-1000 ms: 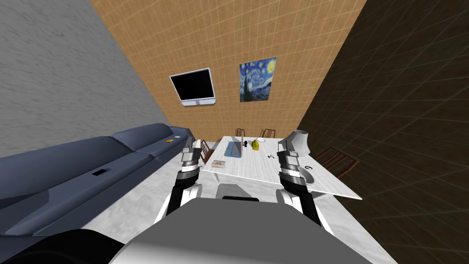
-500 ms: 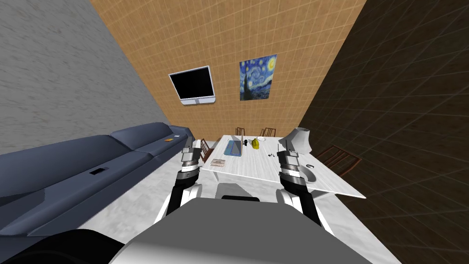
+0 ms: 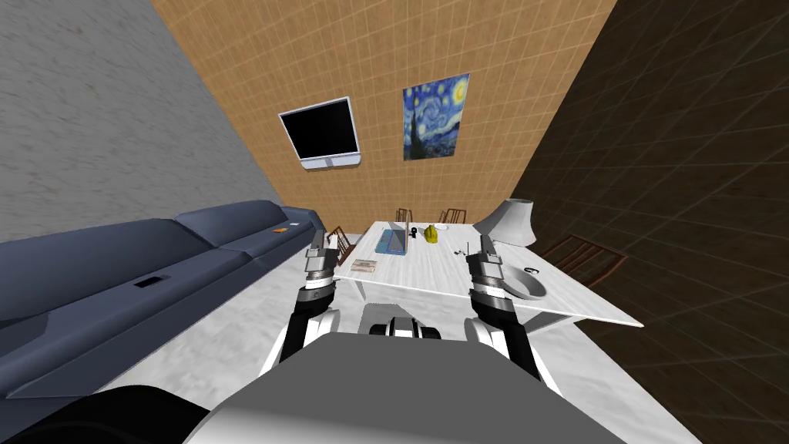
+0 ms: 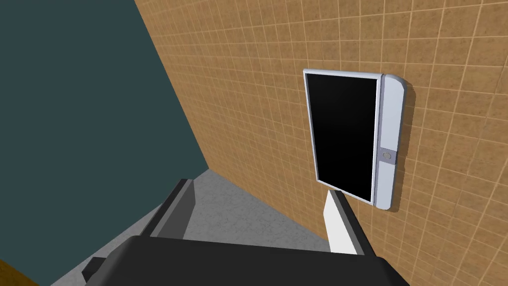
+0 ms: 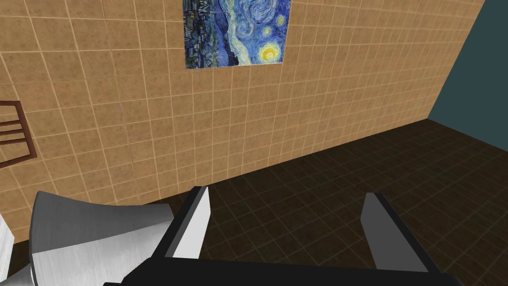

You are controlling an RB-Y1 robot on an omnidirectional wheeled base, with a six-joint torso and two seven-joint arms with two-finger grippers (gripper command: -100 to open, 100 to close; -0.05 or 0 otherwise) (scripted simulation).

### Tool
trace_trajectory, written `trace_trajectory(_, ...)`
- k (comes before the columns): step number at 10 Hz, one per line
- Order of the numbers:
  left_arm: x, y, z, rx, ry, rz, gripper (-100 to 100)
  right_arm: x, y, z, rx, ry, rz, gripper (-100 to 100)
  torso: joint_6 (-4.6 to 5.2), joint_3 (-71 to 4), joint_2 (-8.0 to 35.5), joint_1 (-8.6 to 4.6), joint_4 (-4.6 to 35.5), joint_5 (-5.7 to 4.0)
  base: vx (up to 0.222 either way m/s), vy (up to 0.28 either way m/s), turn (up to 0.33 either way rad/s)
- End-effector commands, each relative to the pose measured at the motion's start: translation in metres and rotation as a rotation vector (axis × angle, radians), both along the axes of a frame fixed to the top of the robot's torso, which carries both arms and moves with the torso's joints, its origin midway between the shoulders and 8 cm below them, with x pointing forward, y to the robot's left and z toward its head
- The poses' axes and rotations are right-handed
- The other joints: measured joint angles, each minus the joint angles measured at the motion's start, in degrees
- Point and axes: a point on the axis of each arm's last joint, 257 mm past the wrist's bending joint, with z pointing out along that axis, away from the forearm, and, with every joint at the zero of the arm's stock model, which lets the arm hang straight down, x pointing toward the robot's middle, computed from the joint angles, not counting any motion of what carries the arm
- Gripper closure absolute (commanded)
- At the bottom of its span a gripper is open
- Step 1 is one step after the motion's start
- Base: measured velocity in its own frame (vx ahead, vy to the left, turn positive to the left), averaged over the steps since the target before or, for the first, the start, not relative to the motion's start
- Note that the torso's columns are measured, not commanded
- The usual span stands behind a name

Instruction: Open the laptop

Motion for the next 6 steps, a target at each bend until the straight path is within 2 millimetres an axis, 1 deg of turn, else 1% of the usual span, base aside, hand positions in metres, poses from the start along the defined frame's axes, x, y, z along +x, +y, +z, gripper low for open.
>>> trace_trajectory(1,0.01,0.006,-0.009,0.087,0.019,0.021,-100,0.0,0.0,0.0,0.0,0.0,0.0,0,0.02,-3.9,2.01,-0.04,1.91,-0.01,-0.064,-0.03,-0.147)
trace_trajectory(3,0.019,0.017,-0.017,0.15,0.033,0.06,-100,0.0,0.0,0.0,0.0,0.001,0.0,0,-0.01,-5.24,2.74,-0.03,2.66,-0.01,-0.083,-0.032,-0.115)
trace_trajectory(5,0.029,0.036,-0.023,0.216,0.04,0.121,-100,0.0,0.0,0.0,0.0,0.001,0.0,0,0.01,-5.35,2.71,-0.02,2.69,0.0,-0.099,-0.045,-0.203)
trace_trajectory(6,0.03,0.037,-0.026,0.215,0.049,0.122,-100,0.0,0.0,0.0,0.0,0.001,0.0,0,0.0,-5.36,2.71,-0.02,2.69,-0.01,-0.067,-0.026,-0.043)
